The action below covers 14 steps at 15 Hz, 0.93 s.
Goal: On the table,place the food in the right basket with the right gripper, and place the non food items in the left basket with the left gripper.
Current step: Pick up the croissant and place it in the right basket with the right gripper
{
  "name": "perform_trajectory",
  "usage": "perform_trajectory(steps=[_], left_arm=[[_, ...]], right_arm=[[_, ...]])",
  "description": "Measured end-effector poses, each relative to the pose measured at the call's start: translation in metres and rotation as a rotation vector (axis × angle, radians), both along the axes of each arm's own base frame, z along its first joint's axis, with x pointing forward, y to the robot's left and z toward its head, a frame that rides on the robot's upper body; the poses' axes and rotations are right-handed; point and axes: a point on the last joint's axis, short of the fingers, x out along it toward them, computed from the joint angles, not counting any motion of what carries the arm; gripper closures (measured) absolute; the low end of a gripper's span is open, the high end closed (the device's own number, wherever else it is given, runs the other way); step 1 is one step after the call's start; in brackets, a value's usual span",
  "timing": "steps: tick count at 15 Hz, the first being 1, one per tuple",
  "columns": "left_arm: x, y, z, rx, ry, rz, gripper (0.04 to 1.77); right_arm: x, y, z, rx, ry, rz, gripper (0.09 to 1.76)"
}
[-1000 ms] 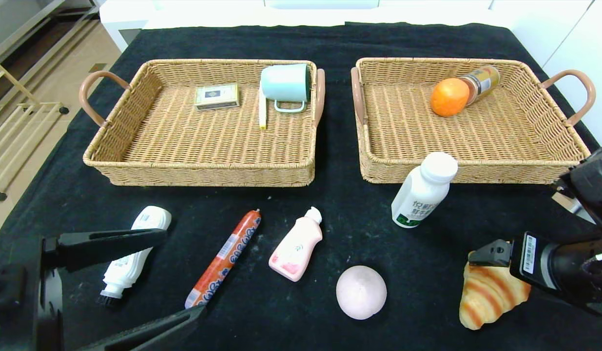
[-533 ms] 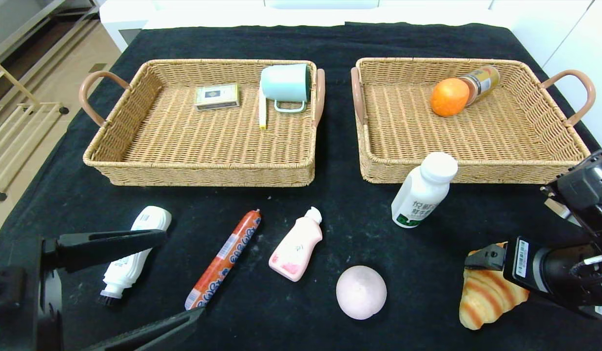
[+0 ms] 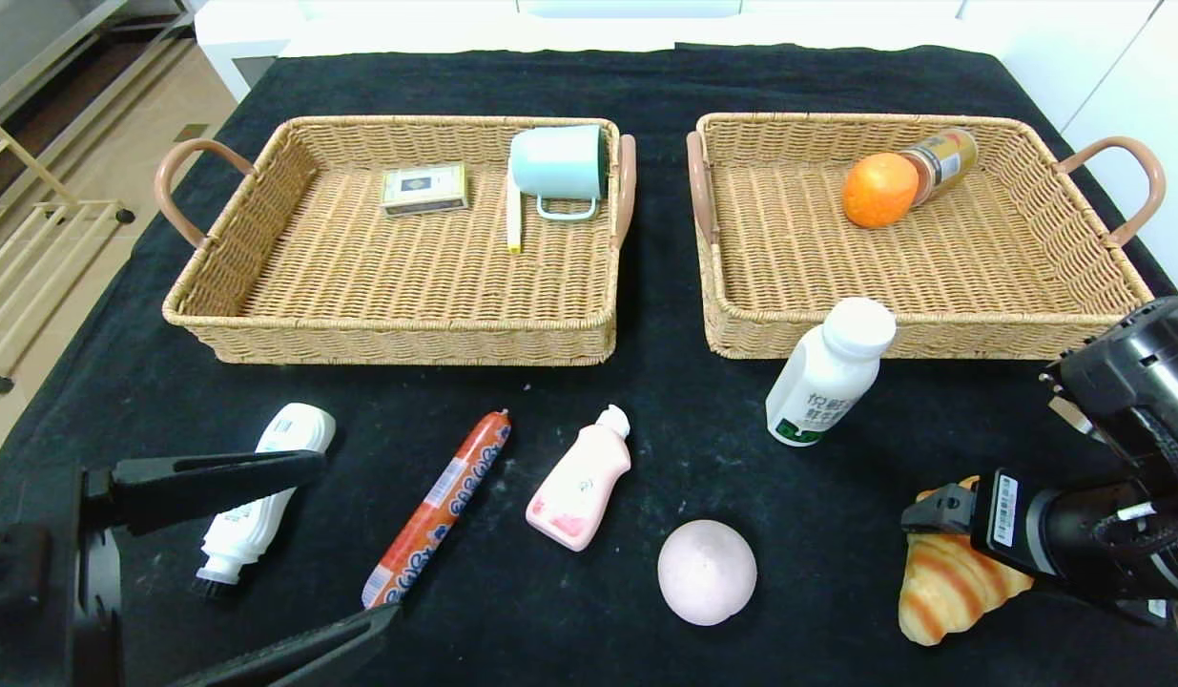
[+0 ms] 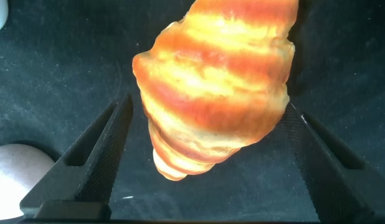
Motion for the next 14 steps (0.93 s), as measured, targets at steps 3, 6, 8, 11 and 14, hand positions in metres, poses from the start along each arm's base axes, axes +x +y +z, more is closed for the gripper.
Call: perform_trajectory(steps=[3, 6, 8, 11, 14], left_arm=[[0.0, -0.0001, -0.0002, 0.001, 0.0, 0.0, 0.09], [-0.0001, -0.0001, -0.0004, 0.004, -0.001, -0.002, 0.09], [-0.0001, -0.0002, -0.0003, 0.004, -0.002, -0.002, 0.09], [-0.0002, -0.0002, -0.0009, 0.007, -0.002, -0.004, 0.09], [-0.0002, -0.0002, -0.0016, 0.008, -0.001, -0.003, 0.09]], right_arm=[[0.0004, -0.0003, -0.0021, -0.005, 0.008, -0.002, 0.14], [0.0015, -0.0007, -0.0043, 0.0, 0.0, -0.005, 0.41], [0.0022, -0.0003, -0.0054, 0.001, 0.001, -0.004, 0.68], [0.0033, 0.0005, -0.0074, -0.003, 0.009, -0.004, 0.93], [0.0033, 0.0006, -0.0095, -0.007, 0.015, -0.003, 1.03]])
